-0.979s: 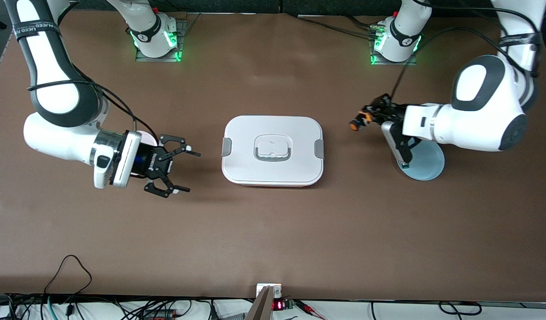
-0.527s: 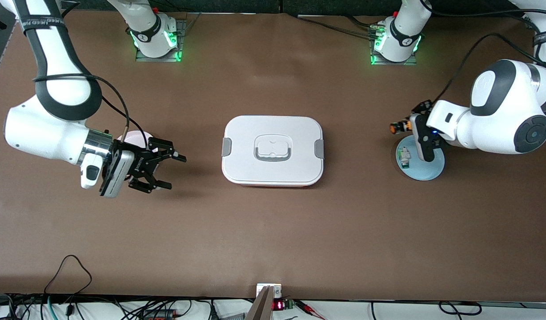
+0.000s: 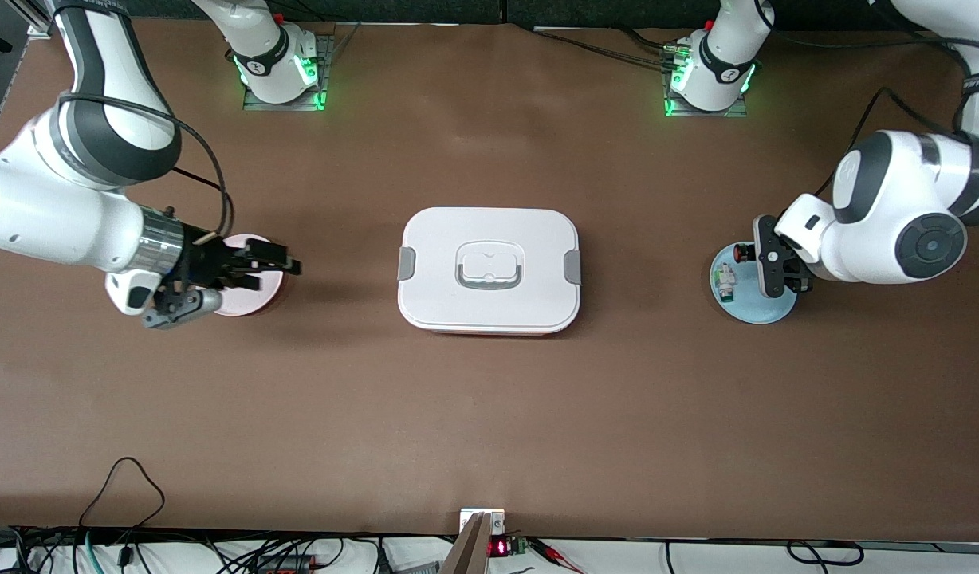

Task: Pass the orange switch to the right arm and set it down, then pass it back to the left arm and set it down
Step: 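Lower the switch onto the blue plate and open the left gripper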

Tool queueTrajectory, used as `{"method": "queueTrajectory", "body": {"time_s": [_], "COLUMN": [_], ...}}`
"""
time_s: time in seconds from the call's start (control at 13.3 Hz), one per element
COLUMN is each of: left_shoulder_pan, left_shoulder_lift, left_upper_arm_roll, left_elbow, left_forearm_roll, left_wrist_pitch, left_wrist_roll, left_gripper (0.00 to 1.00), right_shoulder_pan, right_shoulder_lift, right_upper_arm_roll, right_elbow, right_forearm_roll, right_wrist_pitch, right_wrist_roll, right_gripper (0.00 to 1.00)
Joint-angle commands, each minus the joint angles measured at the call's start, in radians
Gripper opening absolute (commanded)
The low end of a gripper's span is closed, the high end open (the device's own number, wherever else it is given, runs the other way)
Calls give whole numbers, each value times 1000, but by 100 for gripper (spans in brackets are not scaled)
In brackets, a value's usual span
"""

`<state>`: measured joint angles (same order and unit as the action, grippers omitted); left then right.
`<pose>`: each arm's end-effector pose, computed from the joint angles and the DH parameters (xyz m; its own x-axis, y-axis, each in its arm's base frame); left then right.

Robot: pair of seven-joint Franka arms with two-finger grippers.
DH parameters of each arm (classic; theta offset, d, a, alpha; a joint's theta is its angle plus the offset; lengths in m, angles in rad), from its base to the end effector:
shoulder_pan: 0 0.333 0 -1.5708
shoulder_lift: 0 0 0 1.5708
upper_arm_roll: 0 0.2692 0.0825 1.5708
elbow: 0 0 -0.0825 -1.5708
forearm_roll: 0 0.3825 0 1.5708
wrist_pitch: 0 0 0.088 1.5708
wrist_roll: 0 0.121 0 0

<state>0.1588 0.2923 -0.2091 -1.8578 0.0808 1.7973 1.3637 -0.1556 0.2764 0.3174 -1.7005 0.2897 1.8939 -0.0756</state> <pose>0.5628 -0.0183 0.2860 0.1093 -0.9910 -0.0776 -0.9352 -0.1289 0.3299 0.6053 0.1129 0.3797 0.9886 0.1370 -0.0632 0.1066 -0.9305 -0.3503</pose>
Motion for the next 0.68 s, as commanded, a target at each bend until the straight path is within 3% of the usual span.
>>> {"method": "queueTrajectory", "body": {"time_s": [0.0,0.15,0.3,0.38,0.53,0.6], "left_shoulder_pan": [100,155,189,206,212,212], "left_shoulder_lift": [-6,46,103,128,146,146], "left_upper_arm_roll": [-9,-9,-9,-9,-9,-7], "left_elbow": [-127,-159,-162,-164,-175,-185], "left_forearm_roll": [19,19,19,19,16,16], "left_wrist_pitch": [182,282,373,407,428,430], "left_wrist_roll": [147,201,265,287,279,256], "left_gripper": [6,6,5,5,3,3], "right_shoulder_pan": [25,53,99,96,100,96], "right_shoulder_lift": [-43,-54,-69,-83,-91,-92], "right_upper_arm_roll": [-6,-6,-6,-26,-160,-196], "right_elbow": [39,106,174,191,199,206], "right_forearm_roll": [-145,-238,-450,-495,-480,-480], "right_wrist_pitch": [-108,-221,-336,-348,-308,-294], "right_wrist_roll": [190,263,252,269,261,260], "right_gripper": [100,100,100,100,100,100]}}
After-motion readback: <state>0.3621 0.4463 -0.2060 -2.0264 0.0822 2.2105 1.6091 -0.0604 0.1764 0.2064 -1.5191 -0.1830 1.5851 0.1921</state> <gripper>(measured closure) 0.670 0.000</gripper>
